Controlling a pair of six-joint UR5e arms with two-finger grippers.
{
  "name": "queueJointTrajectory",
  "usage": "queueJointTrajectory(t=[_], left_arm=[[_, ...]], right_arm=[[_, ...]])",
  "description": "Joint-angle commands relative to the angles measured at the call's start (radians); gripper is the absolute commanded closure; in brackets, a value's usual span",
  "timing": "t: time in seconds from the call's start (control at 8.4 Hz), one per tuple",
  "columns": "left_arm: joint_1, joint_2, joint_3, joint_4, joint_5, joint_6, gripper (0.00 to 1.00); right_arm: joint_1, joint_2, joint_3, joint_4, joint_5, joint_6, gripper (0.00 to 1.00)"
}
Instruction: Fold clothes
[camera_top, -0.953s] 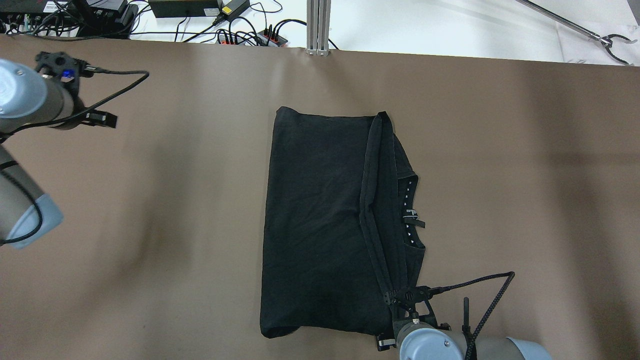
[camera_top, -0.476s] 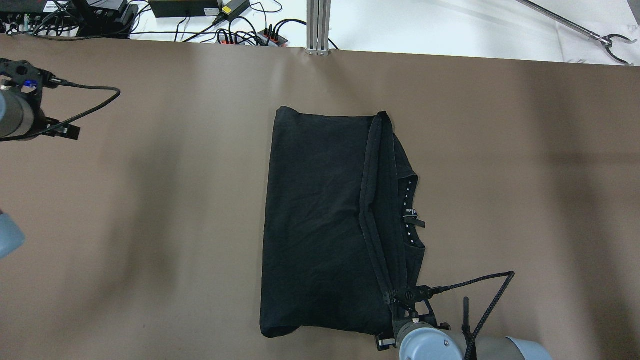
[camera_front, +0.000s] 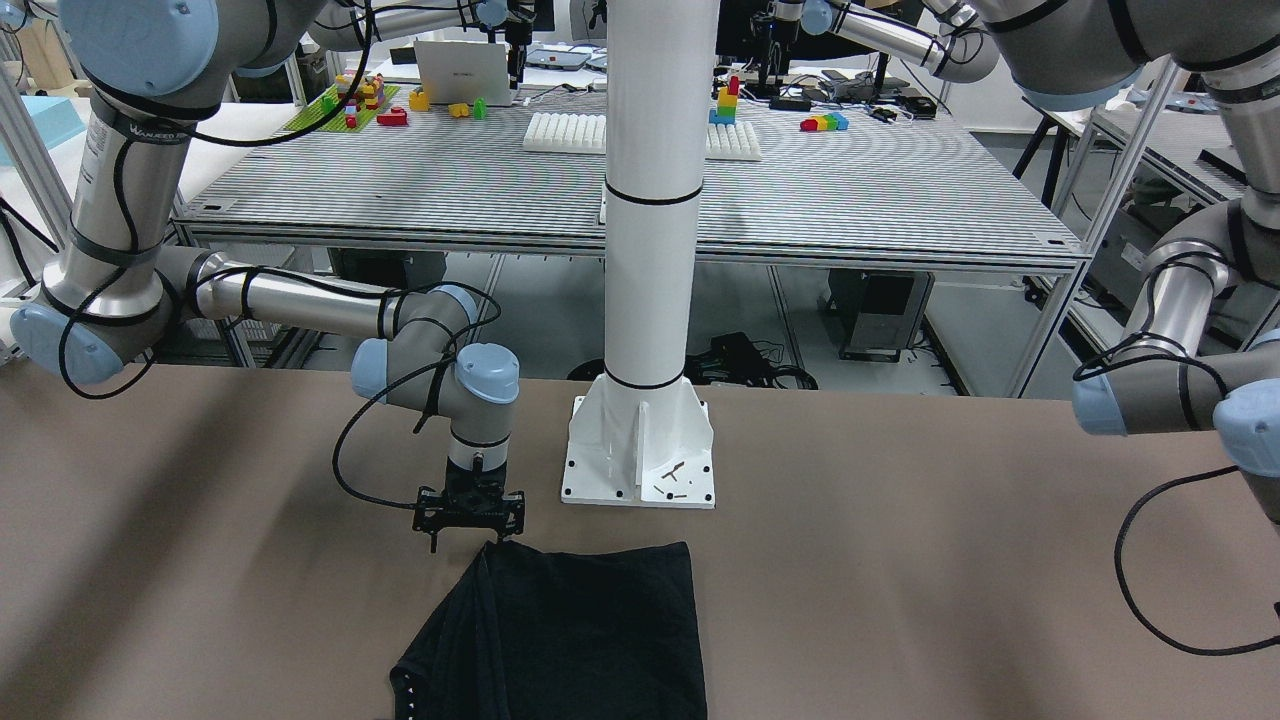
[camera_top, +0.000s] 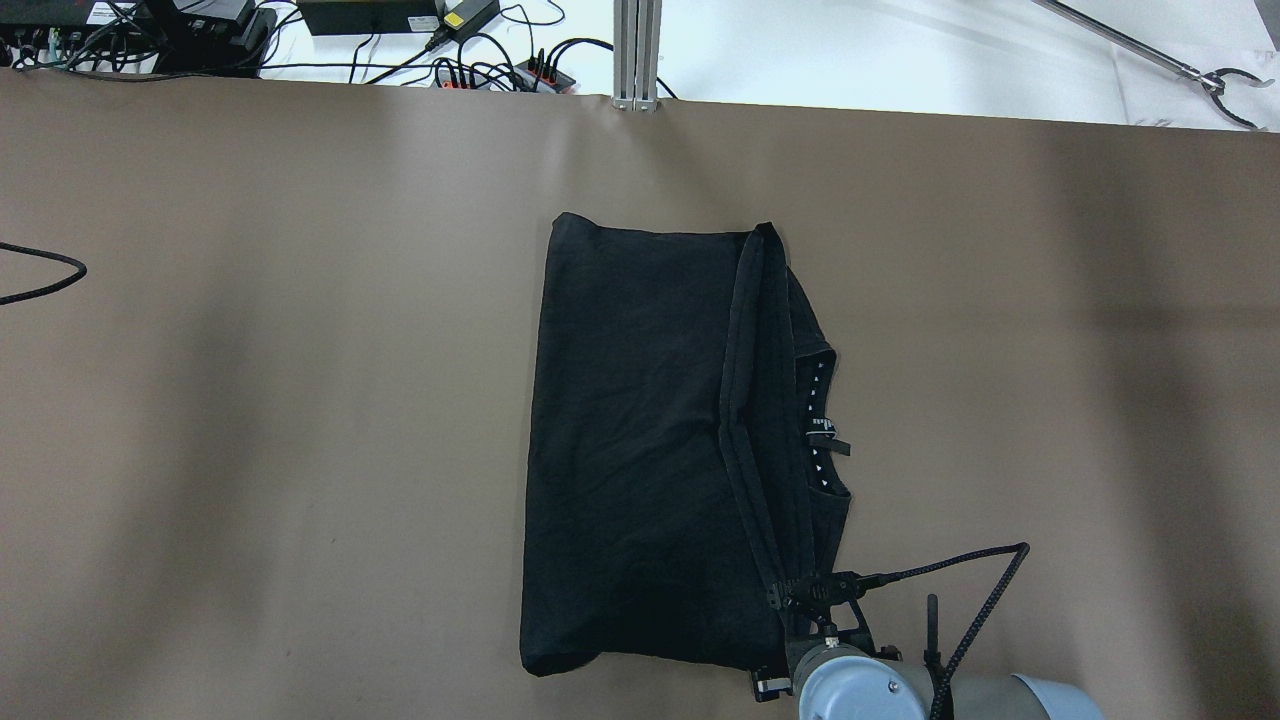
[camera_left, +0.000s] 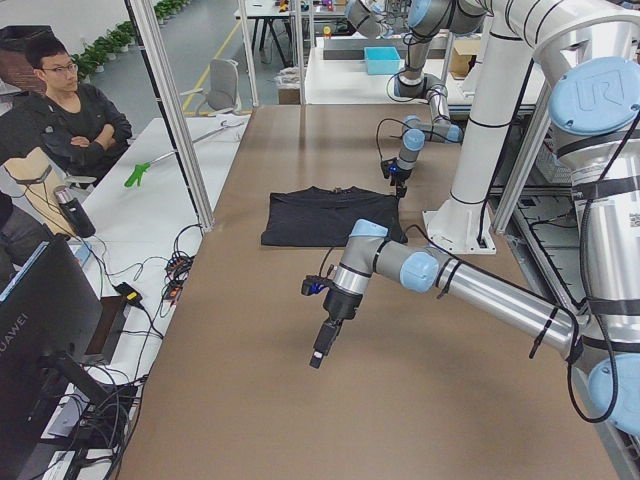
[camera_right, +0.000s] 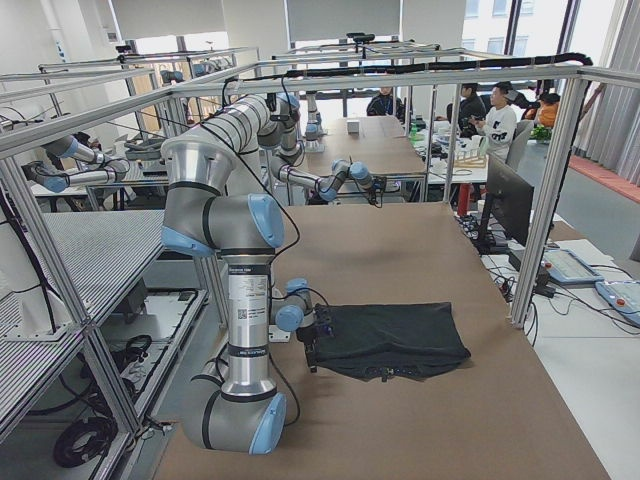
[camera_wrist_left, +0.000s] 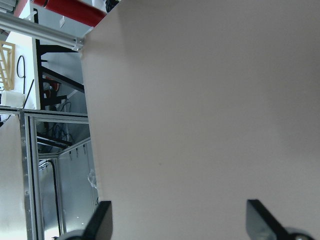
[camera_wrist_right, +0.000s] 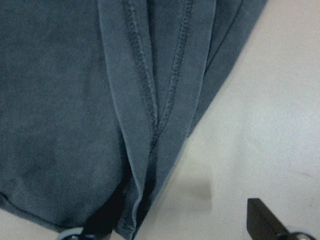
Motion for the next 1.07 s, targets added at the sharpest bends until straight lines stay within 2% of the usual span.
queueJointTrajectory(t=[0.0,0.71,0.95], left_arm=[[-0.001,0.018,0.007,-0.002,0.029,0.025,0.06],[0.002,0.004,0.016,-0.006,0.043,0.125,0.06],[0.003,-0.044,0.05,-0.003,0.043,0.129,0.06]], right_arm=[[0.845,-0.124,0.009,-0.078,0.025,-1.117,0.05],[0.843,-0.124,0.006,-0.078,0.025,-1.12,0.05],[0.845,-0.134,-0.005,-0.078,0.025,-1.128,0.05]])
